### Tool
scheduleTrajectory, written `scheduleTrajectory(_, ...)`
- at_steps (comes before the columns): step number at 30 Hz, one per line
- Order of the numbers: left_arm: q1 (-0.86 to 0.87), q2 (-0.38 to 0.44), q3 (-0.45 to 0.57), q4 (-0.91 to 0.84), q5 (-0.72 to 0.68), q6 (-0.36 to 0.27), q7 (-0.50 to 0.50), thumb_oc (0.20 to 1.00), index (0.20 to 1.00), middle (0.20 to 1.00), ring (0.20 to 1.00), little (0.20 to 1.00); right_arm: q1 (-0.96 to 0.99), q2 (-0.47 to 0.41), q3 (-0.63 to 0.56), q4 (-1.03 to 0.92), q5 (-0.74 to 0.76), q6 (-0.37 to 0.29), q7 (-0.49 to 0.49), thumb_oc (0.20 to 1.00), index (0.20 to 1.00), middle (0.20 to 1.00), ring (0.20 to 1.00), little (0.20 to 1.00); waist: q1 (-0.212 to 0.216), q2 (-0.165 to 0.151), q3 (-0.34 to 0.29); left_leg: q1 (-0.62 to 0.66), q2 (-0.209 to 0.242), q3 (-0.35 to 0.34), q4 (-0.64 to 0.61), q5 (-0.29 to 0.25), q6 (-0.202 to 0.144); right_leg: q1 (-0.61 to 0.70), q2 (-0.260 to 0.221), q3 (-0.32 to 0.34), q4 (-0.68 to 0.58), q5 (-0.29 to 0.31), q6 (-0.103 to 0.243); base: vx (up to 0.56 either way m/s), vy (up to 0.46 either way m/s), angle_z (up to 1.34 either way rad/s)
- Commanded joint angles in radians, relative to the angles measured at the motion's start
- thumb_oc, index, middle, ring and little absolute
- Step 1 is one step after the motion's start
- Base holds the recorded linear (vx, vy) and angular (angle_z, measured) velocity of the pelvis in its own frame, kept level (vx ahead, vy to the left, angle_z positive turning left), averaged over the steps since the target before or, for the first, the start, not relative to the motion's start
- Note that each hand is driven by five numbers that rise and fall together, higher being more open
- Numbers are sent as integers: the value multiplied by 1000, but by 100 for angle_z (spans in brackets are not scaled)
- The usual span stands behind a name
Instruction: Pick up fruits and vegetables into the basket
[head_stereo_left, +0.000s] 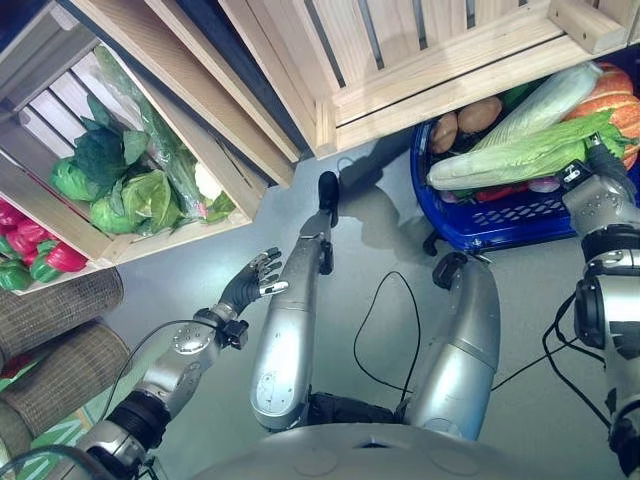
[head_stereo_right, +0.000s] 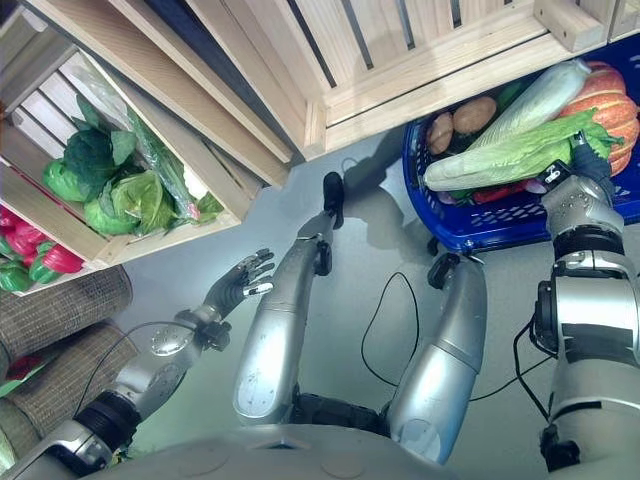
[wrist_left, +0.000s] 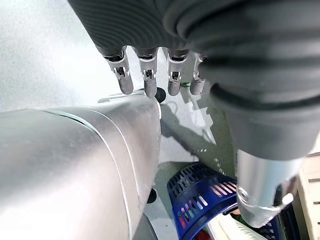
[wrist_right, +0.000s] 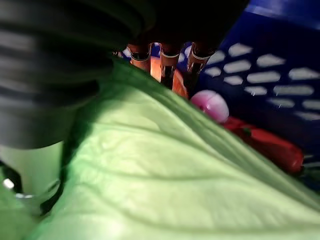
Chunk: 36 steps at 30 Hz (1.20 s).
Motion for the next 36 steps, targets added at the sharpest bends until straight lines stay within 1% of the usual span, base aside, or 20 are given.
scheduleTrajectory(1, 29, -26, -43, 2, 17, -38, 9, 1000, 1000, 1000, 1000, 1000, 73, -62, -12, -22, 21, -122, -55, 1000, 1000, 1000, 1000, 1000, -31, 131, -30, 31, -10, 0, 23, -99, 43, 60, 66, -1, -18, 3, 40, -26, 56, -5)
scheduleTrajectory(3, 41, -33, -25, 13, 10, -62, 6, 1000, 1000, 1000, 1000, 1000, 120, -40, -40, -76, 26, -189, -47, 1000, 1000, 1000, 1000, 1000, -42, 120, -30, 67, -12, 4, 3, -96, 39, 98, 75, -6, -44, 11, 42, -21, 63, -9)
scheduleTrajectory(4, 44, -32, -24, 16, 8, -68, 6, 1000, 1000, 1000, 1000, 1000, 132, -34, -45, -86, 23, -197, -50, 1000, 1000, 1000, 1000, 1000, -42, 118, -30, 75, -12, 5, -1, -95, 39, 106, 76, -7, -49, 13, 42, -83, 68, -9)
scheduleTrajectory(5, 40, -36, -4, 19, 11, -77, 9, 1000, 1000, 1000, 1000, 1000, 145, -24, -55, -116, 18, -221, -53, 1000, 1000, 1000, 1000, 1000, -46, 113, -30, 68, -8, 15, -20, -66, 44, 104, 79, -23, -73, 43, 31, -87, 66, -4)
scheduleTrajectory(7, 53, -41, 24, 33, 19, -94, 11, 1000, 1000, 1000, 1000, 1000, 203, 2, -73, -181, 3, -289, -62, 1000, 1000, 1000, 1000, 1000, -57, 98, -30, 105, -6, 20, -38, -62, 41, 144, 86, -27, -101, 53, 33, -62, 80, -8)
scheduleTrajectory(10, 76, -51, 78, 43, 14, -109, -9, 1000, 1000, 1000, 1000, 1000, 330, 53, -93, -345, -30, -415, -68, 1000, 1000, 1000, 1000, 1000, -80, 67, -30, 177, 3, 28, -72, -56, 35, 214, 97, -29, -145, 69, 40, -20, 75, -10)
scheduleTrajectory(11, 82, -55, 90, 48, 15, -114, -12, 1000, 1000, 1000, 1000, 1000, 361, 68, -98, -384, -47, -440, -66, 1000, 1000, 1000, 1000, 1000, -88, 59, -30, 194, 4, 31, -79, -55, 34, 232, 100, -28, -158, 73, 42, -6, 73, -6)
scheduleTrajectory(13, 97, -66, 125, 63, 28, -134, -22, 1000, 1000, 1000, 1000, 1000, 447, 110, -112, -482, -98, -509, -68, 1000, 1000, 1000, 1000, 1000, -106, 35, -30, 250, 7, 38, -106, -52, 32, 288, 110, -27, -197, 83, 49, -11, 83, -8)
scheduleTrajectory(14, 105, -72, 148, 72, 36, -148, -27, 1000, 1000, 1000, 1000, 1000, 507, 138, -121, -542, -135, -559, -53, 1000, 1000, 1000, 1000, 1000, -119, 15, -30, 291, 11, 42, -123, -51, 30, 332, 117, -25, -225, 91, 55, -8, 71, -13)
scheduleTrajectory(17, 114, -79, 202, 100, 64, -164, -52, 1000, 1000, 1000, 1000, 1000, 621, 195, -122, -689, -200, -610, -19, 1000, 1000, 1000, 1000, 1000, -148, -40, -30, 395, 25, 54, -162, -52, 26, 443, 128, -15, -299, 116, 74, 2, 32, -13)
scheduleTrajectory(20, 121, -86, 221, 131, 87, -177, -98, 1000, 1000, 1000, 1000, 1000, 683, 218, -121, -763, -265, -640, 30, 1000, 1000, 1000, 1000, 1000, -169, -72, -30, 466, 33, 67, -185, -51, 23, 520, 132, -10, -348, 132, 85, 9, 46, -10)
scheduleTrajectory(23, 121, -97, 232, 166, 102, -178, -134, 1000, 1000, 1000, 1000, 1000, 737, 232, -117, -825, -344, -631, 60, 1000, 1000, 1000, 1000, 1000, -186, -98, -40, 545, 41, 75, -209, -51, 17, 605, 140, -6, -395, 143, 93, 36, 55, -17)
scheduleTrajectory(25, 132, -108, 234, 197, 107, -178, -148, 1000, 1000, 1000, 1000, 1000, 785, 250, -90, -861, -401, -620, 108, 1000, 1000, 1000, 1000, 1000, -194, -115, -84, 587, 44, 78, -233, -48, 12, 655, 143, -1, -440, 154, 97, 100, 61, -12)
scheduleTrajectory(26, 144, -120, 245, 216, 113, -178, -158, 1000, 1000, 1000, 1000, 1000, 816, 261, -68, -880, -470, -614, 129, 1000, 1000, 1000, 1000, 1000, -197, -125, -104, 615, 44, 80, -244, -54, 10, 685, 143, 3, -460, 152, 102, 117, 59, -13)
scheduleTrajectory(28, 173, -143, 271, 240, 135, -155, -184, 1000, 1000, 1000, 1000, 1000, 893, 285, -28, -912, -507, -580, 215, 1000, 1000, 1000, 1000, 1000, -204, -144, -154, 662, 43, 90, -266, -56, 8, 737, 141, 8, -503, 161, 110, 159, 69, -22)
scheduleTrajectory(29, 188, -155, 285, 256, 152, -144, -203, 1000, 1000, 1000, 1000, 1000, 919, 291, -5, -903, -585, -562, 239, 1000, 1000, 1000, 1000, 1000, -204, -152, -177, 687, 42, 96, -277, -60, 7, 764, 140, 8, -524, 164, 113, 153, 74, -20)
scheduleTrajectory(30, 194, -165, 292, 277, 168, -141, -215, 1000, 1000, 1000, 1000, 1000, 933, 292, 15, -891, -608, -548, 260, 1000, 1000, 1000, 1000, 1000, -204, -157, -200, 703, 43, 100, -290, -57, 8, 780, 140, 7, -542, 171, 115, 156, 81, -9)
scheduleTrajectory(32, 203, -188, 301, 327, 204, -131, -234, 1000, 1000, 1000, 1000, 1000, 964, 314, 53, -853, -528, -483, 361, 1000, 1000, 1000, 1000, 1000, -204, -167, -249, 751, 47, 113, -314, -60, 6, 826, 139, 7, -575, 178, 121, 152, 70, -9)
scheduleTrajectory(33, 204, -191, 302, 333, 207, -131, -236, 1000, 1000, 1000, 1000, 1000, 967, 318, 56, -846, -523, -467, 378, 1000, 1000, 1000, 1000, 1000, -204, -169, -254, 757, 47, 114, -317, -61, 6, 832, 139, 7, -579, 179, 121, 111, 61, -11)
scheduleTrajectory(36, 190, -221, 298, 401, 224, -106, -246, 1000, 1000, 1000, 1000, 1000, 989, 360, 124, -772, -534, -388, 443, 1000, 1000, 1000, 1000, 1000, -204, -176, -306, 811, 45, 127, -350, -63, 8, 879, 136, 2, -613, 192, 129, 121, 72, -4)
